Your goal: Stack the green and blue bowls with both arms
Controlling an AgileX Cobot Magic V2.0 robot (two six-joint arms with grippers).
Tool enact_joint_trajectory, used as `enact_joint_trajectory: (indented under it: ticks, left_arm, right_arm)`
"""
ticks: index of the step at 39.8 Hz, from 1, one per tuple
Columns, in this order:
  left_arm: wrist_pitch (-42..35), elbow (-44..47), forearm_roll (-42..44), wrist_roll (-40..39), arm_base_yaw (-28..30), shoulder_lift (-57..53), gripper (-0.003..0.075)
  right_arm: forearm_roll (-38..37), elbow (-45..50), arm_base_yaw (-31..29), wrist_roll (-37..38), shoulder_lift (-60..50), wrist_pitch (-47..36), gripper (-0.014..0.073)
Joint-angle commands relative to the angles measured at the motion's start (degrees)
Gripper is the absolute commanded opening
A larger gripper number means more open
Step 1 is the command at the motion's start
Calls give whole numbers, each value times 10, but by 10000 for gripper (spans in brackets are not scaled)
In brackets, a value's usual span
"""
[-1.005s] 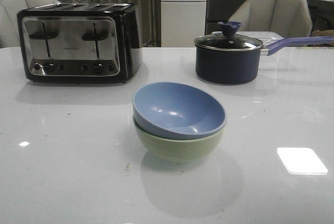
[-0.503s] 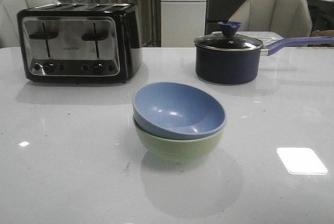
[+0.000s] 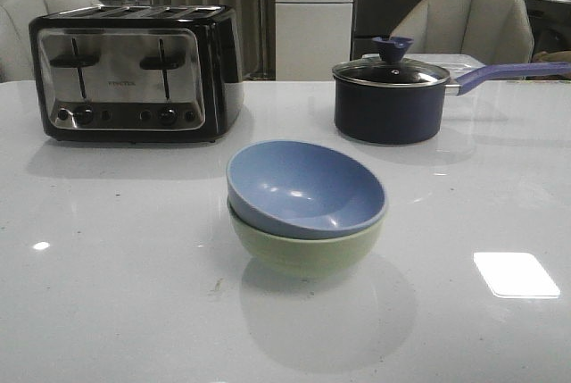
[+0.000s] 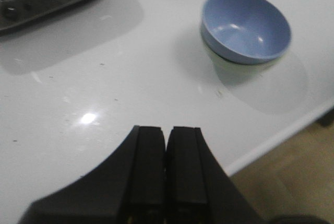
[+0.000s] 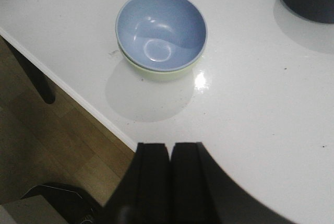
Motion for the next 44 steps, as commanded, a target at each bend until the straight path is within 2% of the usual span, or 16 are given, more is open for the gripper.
enact_joint_trajectory:
  ticks: [1,6,11,23,29,39,44]
  left_arm:
    - [-66,-4,-1,-5,64,-38,98]
    - [-154,47,0,-5,157,-95,98]
    - [-261,134,-2,-5,214,-171,98]
    - [-433,336,-23,-5,258,-323,98]
    - [-488,399,-50,-5,264,-354,99]
    - [-487,400,-49,-5,264,-352,99]
    - [-483,400,-9,-25,265,-354,99]
  right_arm:
    - [2,-15,-1,-3,2,-34,28]
    - [2,-15,-1,-3,2,-34,28]
    - [2,-15,-1,-3,2,-34,28]
    - [2,-15,-1,-3,2,-34,28]
    - [2,-15,-1,-3,2,-34,28]
    - [2,-15,-1,-3,2,-33,28]
    - [2,-15,-1,-3,2,-33,28]
